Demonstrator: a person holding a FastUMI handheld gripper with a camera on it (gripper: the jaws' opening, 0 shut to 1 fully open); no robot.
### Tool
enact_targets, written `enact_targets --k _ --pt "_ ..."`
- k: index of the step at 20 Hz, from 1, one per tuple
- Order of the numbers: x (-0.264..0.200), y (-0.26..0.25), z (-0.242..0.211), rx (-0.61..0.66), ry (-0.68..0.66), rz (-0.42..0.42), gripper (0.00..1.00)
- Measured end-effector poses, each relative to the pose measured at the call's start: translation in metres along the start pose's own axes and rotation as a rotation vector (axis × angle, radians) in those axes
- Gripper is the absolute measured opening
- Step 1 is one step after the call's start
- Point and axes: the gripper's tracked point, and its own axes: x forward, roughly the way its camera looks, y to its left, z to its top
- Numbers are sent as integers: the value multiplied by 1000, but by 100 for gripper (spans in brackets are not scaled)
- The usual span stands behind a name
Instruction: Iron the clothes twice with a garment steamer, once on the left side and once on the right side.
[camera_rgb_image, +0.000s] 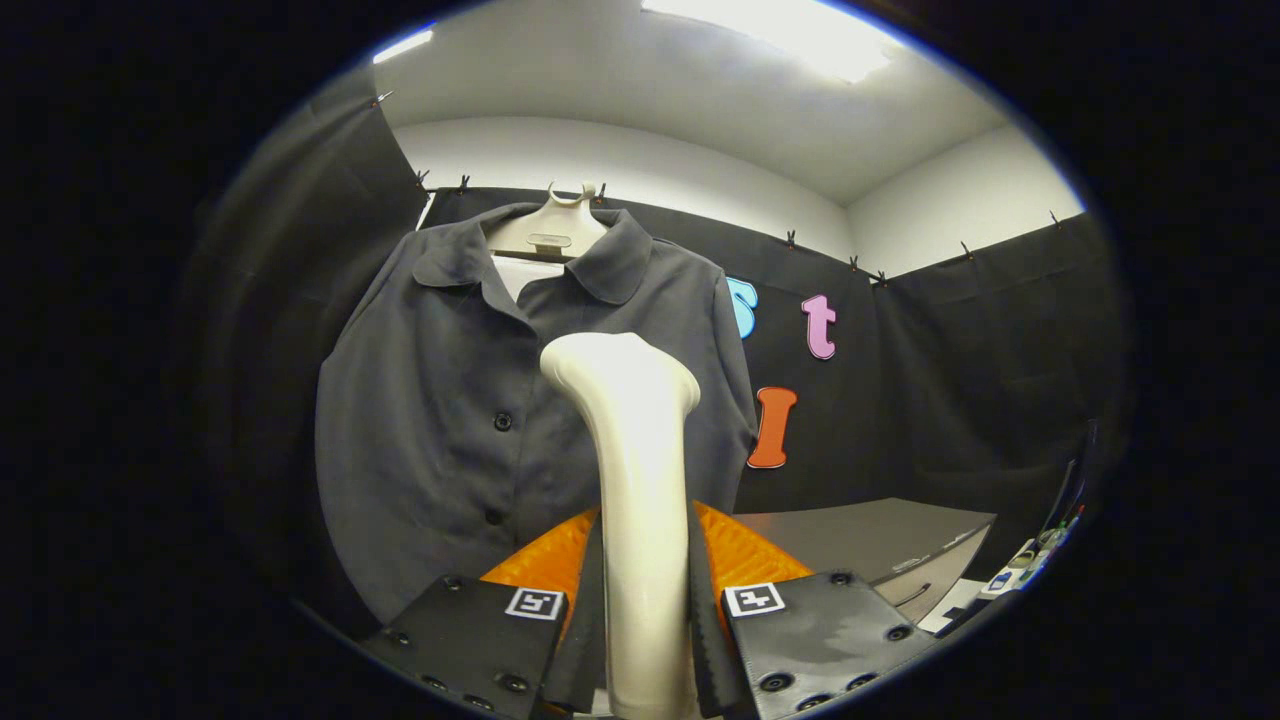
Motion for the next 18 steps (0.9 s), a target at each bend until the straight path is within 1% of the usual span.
enact_targets --k 8,18 --pt "6 4 -27 8 37 21 45" --pt "-11 6 -60 12 93 16 45"
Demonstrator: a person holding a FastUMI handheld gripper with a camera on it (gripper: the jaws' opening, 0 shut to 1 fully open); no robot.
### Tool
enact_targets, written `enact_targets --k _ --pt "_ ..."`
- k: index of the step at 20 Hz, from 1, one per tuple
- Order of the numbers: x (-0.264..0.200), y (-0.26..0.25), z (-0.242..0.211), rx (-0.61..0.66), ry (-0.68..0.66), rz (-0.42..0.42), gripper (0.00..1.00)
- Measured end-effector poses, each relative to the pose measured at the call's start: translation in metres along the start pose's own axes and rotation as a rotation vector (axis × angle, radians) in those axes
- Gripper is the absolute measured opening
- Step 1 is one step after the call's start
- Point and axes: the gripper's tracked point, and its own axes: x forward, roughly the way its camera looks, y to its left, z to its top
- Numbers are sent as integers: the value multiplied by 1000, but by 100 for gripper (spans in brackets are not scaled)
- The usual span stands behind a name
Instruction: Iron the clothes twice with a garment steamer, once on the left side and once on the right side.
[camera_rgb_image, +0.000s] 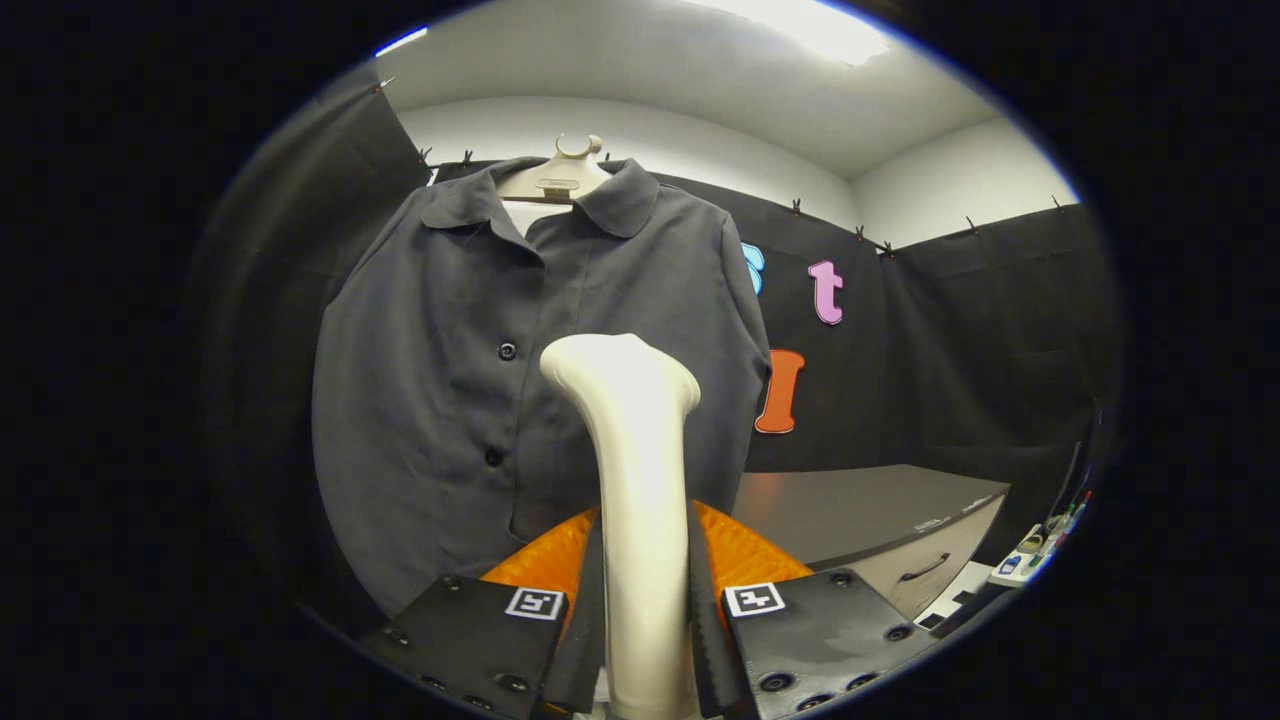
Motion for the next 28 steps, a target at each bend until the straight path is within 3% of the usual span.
enact_targets --k 21,28 --pt "-63 19 -131 -16 258 -27 45" --pt "-76 31 -152 -23 306 -13 45"
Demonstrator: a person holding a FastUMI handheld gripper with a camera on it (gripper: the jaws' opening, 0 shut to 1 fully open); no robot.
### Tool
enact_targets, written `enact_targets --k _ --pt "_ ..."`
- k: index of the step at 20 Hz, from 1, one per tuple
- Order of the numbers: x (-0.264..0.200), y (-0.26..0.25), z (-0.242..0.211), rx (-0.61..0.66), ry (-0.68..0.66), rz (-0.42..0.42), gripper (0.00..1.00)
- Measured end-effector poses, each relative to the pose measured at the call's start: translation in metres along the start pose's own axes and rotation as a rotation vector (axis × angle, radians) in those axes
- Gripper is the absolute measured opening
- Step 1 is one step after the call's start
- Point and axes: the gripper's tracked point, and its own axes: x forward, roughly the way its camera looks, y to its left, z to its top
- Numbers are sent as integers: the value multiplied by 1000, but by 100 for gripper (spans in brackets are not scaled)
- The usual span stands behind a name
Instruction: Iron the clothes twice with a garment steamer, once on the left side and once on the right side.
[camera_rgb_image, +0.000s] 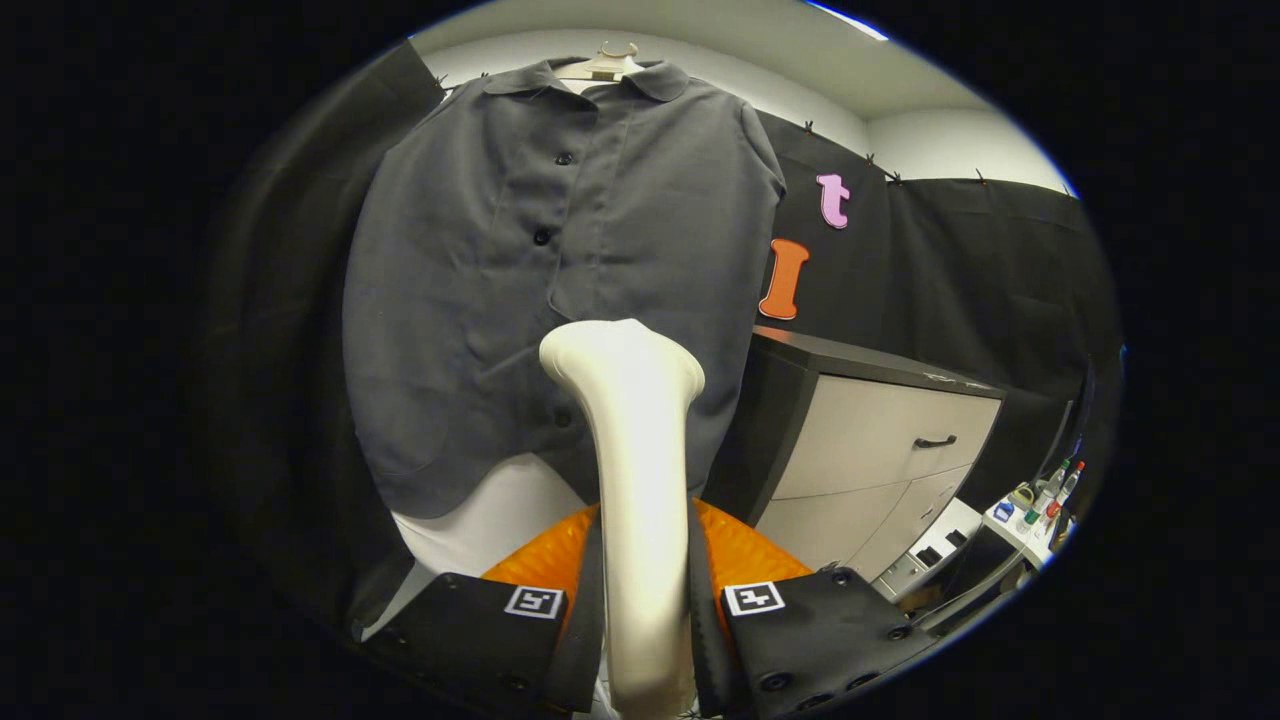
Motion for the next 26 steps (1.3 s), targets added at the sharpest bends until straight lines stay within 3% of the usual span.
enact_targets --k 8,17,26 --pt "-18 -16 26 -7 -58 -66 45" --pt "-45 -28 128 -6 -258 -108 45" --pt "-64 20 233 -19 -464 -26 45"
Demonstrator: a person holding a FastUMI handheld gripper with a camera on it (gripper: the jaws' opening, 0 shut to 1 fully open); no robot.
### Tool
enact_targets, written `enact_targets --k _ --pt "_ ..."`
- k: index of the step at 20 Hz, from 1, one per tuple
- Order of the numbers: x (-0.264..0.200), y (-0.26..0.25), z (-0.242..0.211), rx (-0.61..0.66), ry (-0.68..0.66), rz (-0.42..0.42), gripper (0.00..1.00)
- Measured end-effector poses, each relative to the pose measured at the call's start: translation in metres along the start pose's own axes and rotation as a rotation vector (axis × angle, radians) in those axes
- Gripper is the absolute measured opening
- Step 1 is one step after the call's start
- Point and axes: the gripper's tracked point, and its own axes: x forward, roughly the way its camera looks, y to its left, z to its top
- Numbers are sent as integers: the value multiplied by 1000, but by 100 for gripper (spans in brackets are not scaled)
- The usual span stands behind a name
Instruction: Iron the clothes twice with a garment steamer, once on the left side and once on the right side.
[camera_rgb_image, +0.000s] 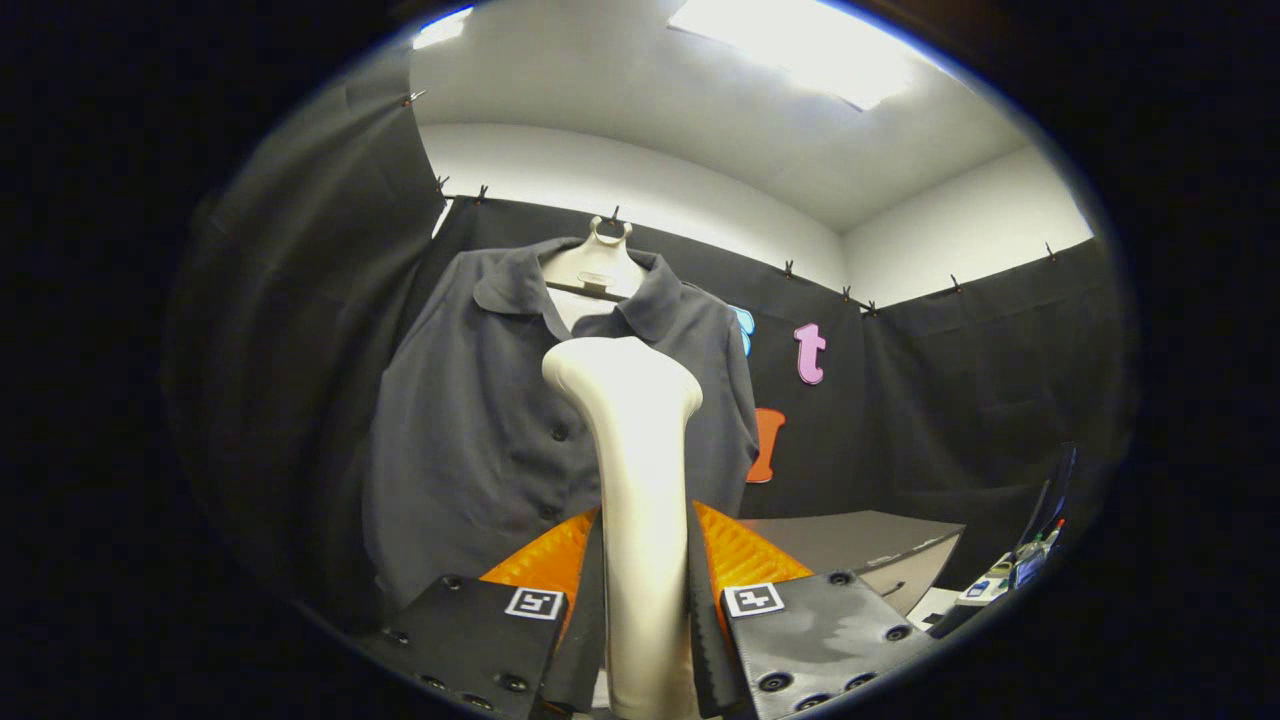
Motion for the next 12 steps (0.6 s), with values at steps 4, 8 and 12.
enact_targets --k 4,8,12 --pt "8 38 18 2 -30 69 44" --pt "17 68 19 0 -31 135 45" --pt "24 80 11 14 -23 155 45"
